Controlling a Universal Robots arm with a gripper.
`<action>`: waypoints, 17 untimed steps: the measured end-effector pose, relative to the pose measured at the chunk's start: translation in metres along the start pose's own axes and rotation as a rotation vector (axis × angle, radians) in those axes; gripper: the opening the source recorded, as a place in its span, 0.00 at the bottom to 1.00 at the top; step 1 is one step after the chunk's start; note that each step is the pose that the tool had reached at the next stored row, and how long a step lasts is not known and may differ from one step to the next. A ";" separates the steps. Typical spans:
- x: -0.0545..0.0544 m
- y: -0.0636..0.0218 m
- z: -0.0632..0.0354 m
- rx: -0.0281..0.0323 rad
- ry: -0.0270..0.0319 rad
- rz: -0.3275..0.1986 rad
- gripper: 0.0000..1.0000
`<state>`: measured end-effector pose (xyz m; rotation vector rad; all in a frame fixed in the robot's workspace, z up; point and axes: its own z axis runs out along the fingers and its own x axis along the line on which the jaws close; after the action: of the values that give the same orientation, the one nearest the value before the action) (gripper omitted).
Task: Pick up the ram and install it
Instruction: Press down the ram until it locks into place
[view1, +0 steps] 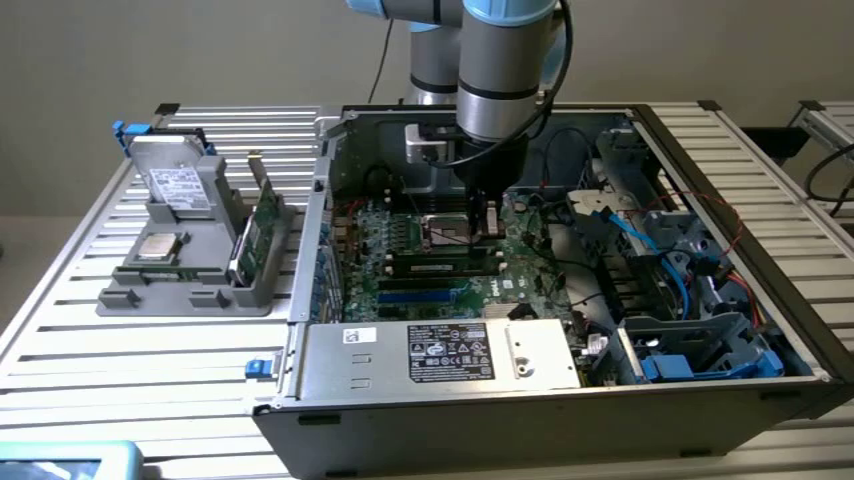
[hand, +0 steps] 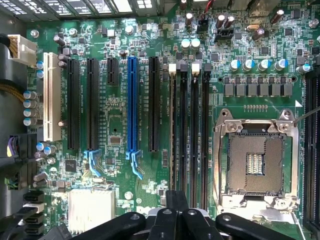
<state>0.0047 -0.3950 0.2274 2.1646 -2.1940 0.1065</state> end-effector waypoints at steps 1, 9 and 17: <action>0.000 0.0000 0.0002 0.0000 -0.0001 0.000 0.11; 0.000 0.0001 0.0024 -0.0001 0.0001 0.000 0.11; 0.001 0.0069 -0.0049 -0.0011 -0.0004 0.000 0.11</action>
<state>-0.0023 -0.3954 0.2323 2.1642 -2.1938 0.1049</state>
